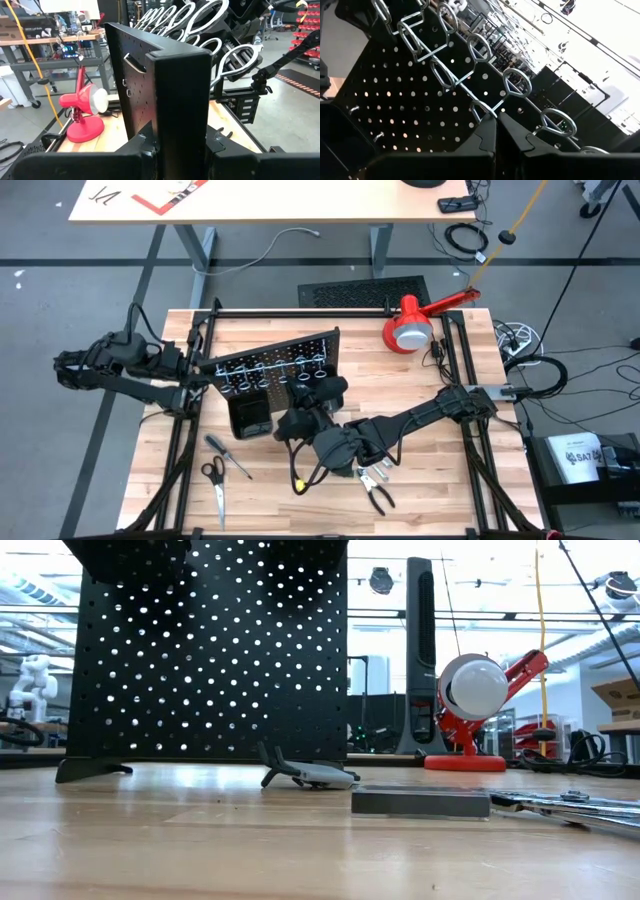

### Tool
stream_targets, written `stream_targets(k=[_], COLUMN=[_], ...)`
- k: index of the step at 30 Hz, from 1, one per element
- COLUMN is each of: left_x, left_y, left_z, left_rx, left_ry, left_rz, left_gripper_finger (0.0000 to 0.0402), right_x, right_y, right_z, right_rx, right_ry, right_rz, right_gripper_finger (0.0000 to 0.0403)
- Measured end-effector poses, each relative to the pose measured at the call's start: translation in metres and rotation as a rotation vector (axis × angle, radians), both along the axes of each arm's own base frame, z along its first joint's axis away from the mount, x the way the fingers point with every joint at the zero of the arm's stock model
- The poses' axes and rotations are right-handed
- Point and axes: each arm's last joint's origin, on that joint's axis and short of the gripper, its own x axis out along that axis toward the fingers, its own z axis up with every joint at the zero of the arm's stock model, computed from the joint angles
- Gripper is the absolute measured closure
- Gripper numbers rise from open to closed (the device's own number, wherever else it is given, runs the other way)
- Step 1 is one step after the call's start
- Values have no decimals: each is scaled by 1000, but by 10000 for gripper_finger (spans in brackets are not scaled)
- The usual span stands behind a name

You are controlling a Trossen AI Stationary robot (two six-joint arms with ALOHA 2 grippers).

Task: Hang tools onto peg board
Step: Assemble the tool holder on the pegboard

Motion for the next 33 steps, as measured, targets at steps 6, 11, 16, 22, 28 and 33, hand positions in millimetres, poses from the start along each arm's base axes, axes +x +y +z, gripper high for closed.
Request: stream_targets(k=[6,11,16,22,28,33], left_x=[0,0,0,0,0,0], left_y=[0,0,0,0,0,0], left_z=[0,0,0,0,0,0], left_rx=[0,0,3,4,4,6], left_ry=[-2,-2,-2,-2,-2,-1], left_rz=[-1,-1,-10,-13,-13,-15], left_gripper_finger=[336,336,336,336,336,336], right_x=[0,0,1,1,0,-1], right_y=[0,0,0,1,1,5], right_z=[0,-1,-5,-7,-7,-4], right_rx=[24,51,76,70,18,-37], right_ry=[-37,-74,-98,-77,0,70], right_rz=[0,2,10,9,11,20], right_gripper_finger=[403,403,403,403,403,403])
